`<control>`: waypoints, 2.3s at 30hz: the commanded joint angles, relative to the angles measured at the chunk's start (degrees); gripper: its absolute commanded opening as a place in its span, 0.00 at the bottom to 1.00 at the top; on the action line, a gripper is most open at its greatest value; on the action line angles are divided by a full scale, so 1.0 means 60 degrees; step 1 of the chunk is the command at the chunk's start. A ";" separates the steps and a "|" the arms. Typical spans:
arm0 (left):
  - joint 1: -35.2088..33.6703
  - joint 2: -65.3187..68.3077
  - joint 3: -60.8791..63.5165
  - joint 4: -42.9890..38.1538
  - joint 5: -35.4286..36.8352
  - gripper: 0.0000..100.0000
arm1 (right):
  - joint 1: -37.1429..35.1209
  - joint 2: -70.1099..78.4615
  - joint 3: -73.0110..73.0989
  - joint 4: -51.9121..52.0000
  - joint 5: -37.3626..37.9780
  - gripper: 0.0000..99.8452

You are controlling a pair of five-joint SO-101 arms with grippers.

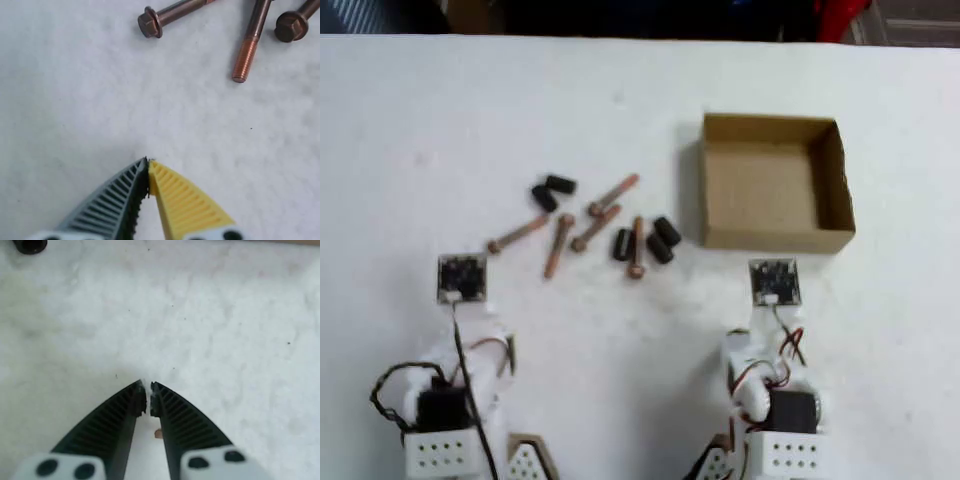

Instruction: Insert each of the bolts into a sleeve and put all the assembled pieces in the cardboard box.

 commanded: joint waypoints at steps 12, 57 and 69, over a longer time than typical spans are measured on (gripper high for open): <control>-0.0095 -0.0081 -0.0015 -0.0029 0.0117 0.02 | -0.0081 -0.0081 0.0088 -0.0183 -0.0117 0.02; -0.0095 -0.0081 -0.0015 -0.0029 0.0117 0.02 | -0.0095 -0.0081 0.0088 -0.0520 -0.0073 0.02; -0.0095 -0.0081 -0.0015 -0.0029 0.0117 0.02 | -0.0095 -0.0081 0.0088 -0.2879 -0.0059 0.02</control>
